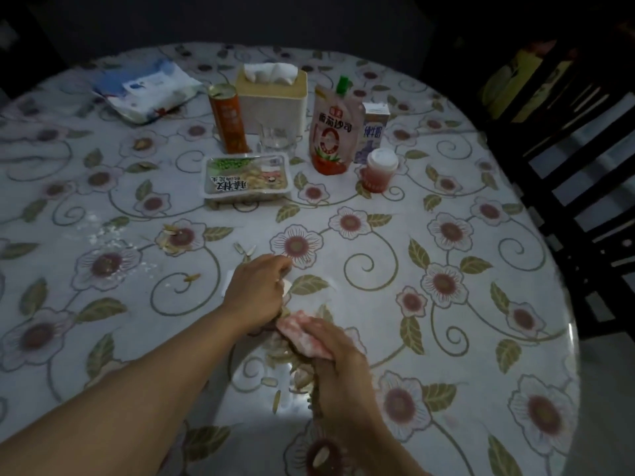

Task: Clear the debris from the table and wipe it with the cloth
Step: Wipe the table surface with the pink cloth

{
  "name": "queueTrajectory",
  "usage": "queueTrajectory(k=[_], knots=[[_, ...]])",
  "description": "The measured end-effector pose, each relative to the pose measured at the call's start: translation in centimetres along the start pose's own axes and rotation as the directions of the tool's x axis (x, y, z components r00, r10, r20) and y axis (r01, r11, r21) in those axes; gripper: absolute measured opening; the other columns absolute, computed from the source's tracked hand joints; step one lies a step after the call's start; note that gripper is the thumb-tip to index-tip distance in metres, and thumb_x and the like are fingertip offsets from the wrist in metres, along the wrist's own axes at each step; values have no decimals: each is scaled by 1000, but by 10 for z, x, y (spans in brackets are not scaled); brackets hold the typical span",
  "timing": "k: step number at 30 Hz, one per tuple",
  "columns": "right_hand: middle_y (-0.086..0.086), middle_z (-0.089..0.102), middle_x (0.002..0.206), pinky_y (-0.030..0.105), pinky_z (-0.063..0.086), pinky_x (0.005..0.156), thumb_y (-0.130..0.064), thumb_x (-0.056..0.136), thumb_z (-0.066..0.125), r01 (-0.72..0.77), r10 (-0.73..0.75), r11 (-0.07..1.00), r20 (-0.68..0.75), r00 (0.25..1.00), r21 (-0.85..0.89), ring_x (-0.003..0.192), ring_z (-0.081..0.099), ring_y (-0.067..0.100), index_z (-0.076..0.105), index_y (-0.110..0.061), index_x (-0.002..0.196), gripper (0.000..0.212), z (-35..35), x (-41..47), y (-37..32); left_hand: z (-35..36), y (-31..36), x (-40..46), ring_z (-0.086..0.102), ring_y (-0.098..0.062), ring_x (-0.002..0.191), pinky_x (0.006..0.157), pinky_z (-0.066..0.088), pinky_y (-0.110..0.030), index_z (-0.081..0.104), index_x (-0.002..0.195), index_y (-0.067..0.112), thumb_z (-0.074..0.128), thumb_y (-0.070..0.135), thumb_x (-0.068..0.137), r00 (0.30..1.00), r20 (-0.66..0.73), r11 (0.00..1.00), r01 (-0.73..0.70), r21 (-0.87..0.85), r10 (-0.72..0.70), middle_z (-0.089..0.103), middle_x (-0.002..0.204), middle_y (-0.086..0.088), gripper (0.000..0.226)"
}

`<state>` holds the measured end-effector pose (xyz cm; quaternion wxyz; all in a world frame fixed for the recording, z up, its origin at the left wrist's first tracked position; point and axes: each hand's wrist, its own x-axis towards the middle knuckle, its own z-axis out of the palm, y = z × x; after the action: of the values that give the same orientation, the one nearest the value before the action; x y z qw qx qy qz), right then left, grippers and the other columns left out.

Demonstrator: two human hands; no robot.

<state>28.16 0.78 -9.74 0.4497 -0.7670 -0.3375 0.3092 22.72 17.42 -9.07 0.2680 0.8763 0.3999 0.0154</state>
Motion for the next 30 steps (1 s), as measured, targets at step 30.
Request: queueTrajectory(k=[30], knots=[[-25, 65, 84, 5, 48, 64, -12, 90, 53, 145, -143, 988, -37, 989, 56, 80, 65, -5, 66, -32, 89, 24, 61, 109, -89, -75, -120, 17, 55, -25, 115, 99, 45, -38, 54, 123, 19, 45, 0, 83, 956, -216, 973, 164, -161, -197, 58, 119, -9, 46]])
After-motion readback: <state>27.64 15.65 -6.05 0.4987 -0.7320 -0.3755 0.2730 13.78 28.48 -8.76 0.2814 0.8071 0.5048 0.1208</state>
